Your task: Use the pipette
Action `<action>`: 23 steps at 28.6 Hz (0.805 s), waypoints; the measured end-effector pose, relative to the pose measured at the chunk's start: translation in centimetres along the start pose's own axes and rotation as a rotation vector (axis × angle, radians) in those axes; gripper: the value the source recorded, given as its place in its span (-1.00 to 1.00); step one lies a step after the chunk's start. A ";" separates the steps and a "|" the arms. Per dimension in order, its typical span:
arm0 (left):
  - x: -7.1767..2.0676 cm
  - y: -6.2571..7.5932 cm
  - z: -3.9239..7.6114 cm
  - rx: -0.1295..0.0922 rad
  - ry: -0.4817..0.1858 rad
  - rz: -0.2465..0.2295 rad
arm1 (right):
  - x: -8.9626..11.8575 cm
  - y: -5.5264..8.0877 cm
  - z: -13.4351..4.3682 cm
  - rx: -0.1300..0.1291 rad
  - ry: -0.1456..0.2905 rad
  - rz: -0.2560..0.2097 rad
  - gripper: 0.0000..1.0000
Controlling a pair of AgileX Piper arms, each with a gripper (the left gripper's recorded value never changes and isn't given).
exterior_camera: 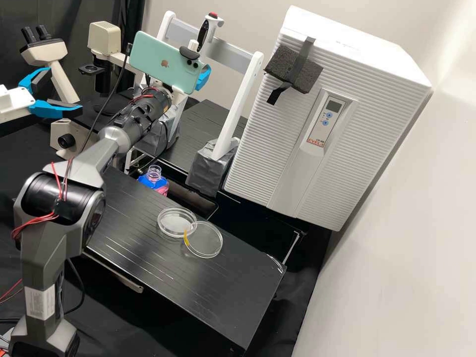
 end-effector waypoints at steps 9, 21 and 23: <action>0.00 0.0 0.0 -0.038 -0.006 -0.002 | -3.5 0.8 -0.3 0.056 0.047 0.068 -1.00; 1.04 -3.4 1.3 -0.060 -0.054 -0.118 | -7.2 -2.5 1.9 0.042 0.041 0.130 -1.00; 1.14 -4.1 1.6 -0.066 -0.062 -0.140 | -7.5 -3.0 2.2 0.034 0.039 0.133 -1.00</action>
